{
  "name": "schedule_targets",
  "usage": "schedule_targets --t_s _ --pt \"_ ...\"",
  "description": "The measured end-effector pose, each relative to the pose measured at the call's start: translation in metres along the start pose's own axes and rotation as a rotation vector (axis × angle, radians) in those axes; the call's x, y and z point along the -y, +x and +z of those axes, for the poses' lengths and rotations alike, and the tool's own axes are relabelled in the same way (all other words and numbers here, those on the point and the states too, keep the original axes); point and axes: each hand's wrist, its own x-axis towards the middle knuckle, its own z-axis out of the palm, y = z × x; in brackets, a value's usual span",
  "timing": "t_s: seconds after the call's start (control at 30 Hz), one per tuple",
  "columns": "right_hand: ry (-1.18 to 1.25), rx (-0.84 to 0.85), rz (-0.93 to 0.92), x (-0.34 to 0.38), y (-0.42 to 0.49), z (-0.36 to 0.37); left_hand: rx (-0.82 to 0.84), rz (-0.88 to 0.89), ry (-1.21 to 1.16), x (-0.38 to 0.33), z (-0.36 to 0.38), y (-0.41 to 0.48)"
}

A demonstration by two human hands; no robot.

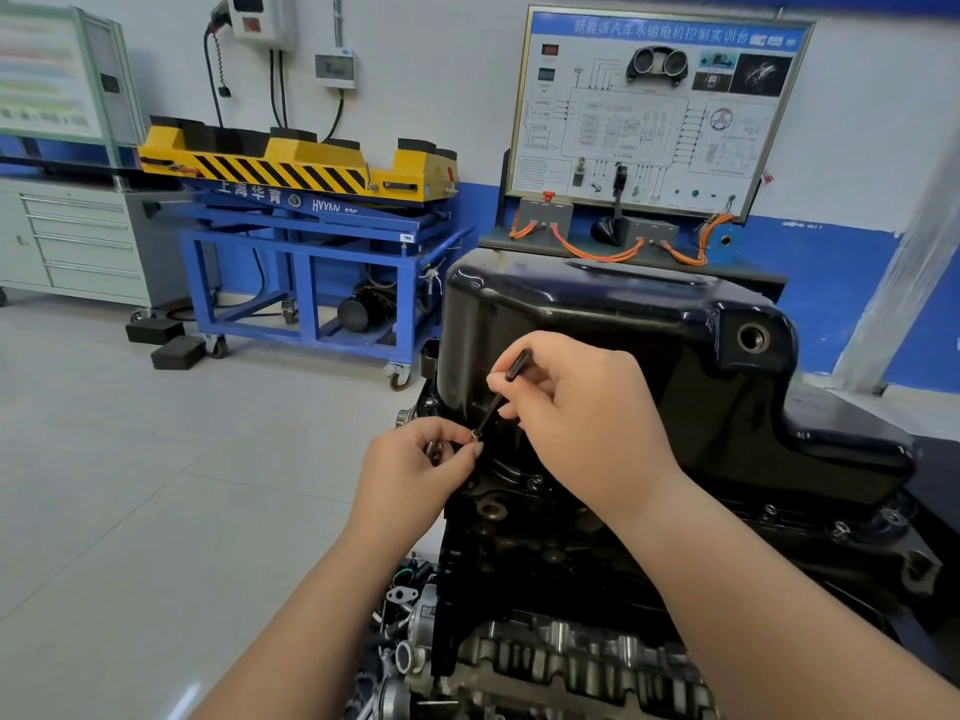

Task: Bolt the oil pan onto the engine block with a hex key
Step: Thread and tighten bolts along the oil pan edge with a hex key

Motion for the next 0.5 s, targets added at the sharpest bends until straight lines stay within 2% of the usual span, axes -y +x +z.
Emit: schedule_targets --t_s 0.2,0.5 --pt "-0.068 0.023 -0.034 0.007 0.006 0.003 0.009 0.019 0.03 -0.001 -0.003 0.001" --pt "-0.071 -0.06 -0.016 0.007 0.003 0.007 0.083 -0.011 0.021 -0.004 -0.013 0.007"
